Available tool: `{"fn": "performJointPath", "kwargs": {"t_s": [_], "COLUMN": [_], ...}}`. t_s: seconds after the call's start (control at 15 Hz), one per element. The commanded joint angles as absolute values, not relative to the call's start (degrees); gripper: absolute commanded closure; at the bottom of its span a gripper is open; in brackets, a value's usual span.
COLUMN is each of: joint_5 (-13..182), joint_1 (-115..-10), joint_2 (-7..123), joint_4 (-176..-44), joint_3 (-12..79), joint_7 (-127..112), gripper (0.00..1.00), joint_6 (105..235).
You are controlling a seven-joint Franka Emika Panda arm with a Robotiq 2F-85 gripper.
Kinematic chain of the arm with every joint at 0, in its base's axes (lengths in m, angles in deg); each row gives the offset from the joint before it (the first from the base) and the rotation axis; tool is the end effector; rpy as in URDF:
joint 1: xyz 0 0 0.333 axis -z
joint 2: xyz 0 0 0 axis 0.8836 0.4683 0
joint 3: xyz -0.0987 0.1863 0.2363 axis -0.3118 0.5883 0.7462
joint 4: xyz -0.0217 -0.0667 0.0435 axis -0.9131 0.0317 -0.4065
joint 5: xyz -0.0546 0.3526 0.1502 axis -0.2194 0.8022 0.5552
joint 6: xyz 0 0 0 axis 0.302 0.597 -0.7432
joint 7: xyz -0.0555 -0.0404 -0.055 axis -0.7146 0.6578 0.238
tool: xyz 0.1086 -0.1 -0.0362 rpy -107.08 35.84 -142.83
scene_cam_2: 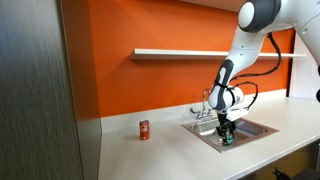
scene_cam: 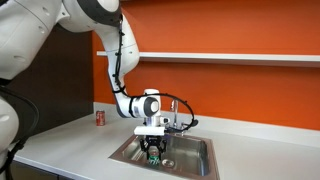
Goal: Move the green can to the left counter
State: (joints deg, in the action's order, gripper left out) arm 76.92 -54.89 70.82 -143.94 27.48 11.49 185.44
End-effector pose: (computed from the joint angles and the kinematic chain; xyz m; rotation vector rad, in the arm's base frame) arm 0.5052 -0.1660 0.1035 2.9902 0.1971 -0.2060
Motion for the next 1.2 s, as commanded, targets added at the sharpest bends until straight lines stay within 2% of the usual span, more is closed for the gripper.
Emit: {"fn": "performJointPath", "kwargs": {"t_s": [0.0,1.13], "joint_5": [76.9,73.26], "joint_1": [-54.07,-57.74], "joint_2": [71.08,64.48], "joint_4": [-143.44,-143.88], "joint_3": [28.76,25.55], "joint_7": [10.3,2.14], "gripper": [0.6,0.6], "joint_6": [184.01,178.89]}}
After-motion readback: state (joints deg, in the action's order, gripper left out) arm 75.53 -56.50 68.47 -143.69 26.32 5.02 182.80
